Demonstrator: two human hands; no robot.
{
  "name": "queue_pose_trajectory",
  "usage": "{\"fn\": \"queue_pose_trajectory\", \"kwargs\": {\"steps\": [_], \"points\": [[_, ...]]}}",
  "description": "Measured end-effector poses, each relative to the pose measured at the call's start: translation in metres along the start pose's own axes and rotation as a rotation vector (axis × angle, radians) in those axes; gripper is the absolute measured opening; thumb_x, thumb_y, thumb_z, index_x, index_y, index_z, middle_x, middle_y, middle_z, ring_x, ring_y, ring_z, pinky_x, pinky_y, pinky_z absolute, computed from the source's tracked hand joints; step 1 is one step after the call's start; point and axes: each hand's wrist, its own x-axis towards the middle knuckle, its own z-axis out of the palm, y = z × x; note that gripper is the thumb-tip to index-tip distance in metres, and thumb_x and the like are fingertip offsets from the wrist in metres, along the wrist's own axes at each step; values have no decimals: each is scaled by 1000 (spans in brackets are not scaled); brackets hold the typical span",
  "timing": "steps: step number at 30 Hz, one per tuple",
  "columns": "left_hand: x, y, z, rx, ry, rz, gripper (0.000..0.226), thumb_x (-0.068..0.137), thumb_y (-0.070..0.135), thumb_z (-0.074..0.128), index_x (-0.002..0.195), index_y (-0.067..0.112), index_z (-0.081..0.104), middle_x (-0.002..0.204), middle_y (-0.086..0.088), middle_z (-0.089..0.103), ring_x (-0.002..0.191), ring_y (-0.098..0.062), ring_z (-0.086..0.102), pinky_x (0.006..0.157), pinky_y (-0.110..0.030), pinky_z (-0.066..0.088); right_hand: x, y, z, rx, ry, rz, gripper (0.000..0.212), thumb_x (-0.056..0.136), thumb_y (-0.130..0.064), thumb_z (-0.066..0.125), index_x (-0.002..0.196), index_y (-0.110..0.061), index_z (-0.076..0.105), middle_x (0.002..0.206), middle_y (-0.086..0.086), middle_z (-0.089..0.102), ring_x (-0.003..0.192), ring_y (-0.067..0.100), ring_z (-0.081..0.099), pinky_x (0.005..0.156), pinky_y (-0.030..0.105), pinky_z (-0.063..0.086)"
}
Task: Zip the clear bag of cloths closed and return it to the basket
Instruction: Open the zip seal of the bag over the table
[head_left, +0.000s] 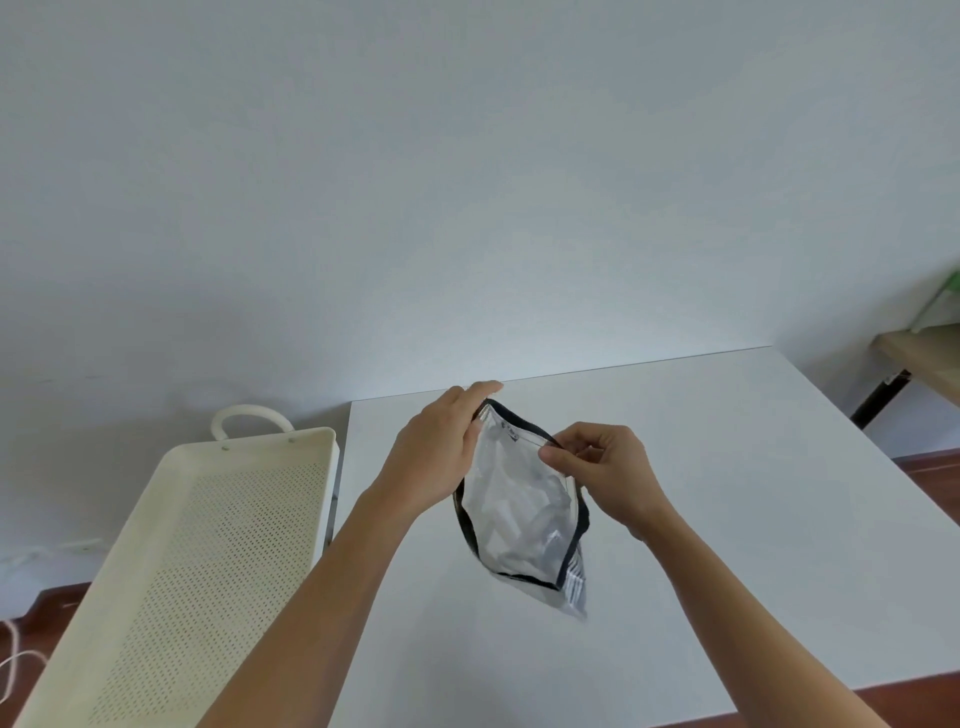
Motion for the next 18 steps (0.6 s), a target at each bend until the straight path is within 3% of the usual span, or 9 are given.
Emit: {"fn": "queue_pose_trajectory", "kwargs": {"steps": [4,10,12,15,18], "points": [[0,3,-1,15,14,-8,19,99,30,48,110,29,63,93,8,61,81,-16,60,69,-32,50,2,-2,-1,-44,55,-22,14,74,-15,83,65,-15,73,56,7,57,56,17,45,57,28,39],[3,5,0,-24,35,-21,17,94,26,60,94,18,75,88,4,60,75,-16,59,67,-34,51,3,0,-4,-90,150,-41,15,71,-18,85,63,-23,74,51,-12,66,46,-2,52,52,7,42],[5,3,-2,-33,63,-33,18,94,24,60,92,16,75,87,2,59,74,-17,58,68,-37,52,1,3,-10,-98,89,-4,6,76,-23,82,72,-24,78,60,-10,72,54,-1,59,58,12,48],[7,-1,-4,-29,75,-50,18,94,22,60,90,14,76,84,3,56,73,-18,58,69,-38,52,-1,5,-15,-136,34,58,1,80,-21,79,80,-22,79,72,0,77,63,9,64,67,31,56],[7,-2,-3,-26,68,-51,18,93,20,60,89,13,76,81,4,52,71,-18,56,67,-36,51,-1,6,-12,-145,87,33,7,77,-15,80,72,-19,77,69,1,76,54,5,59,62,25,51]]}}
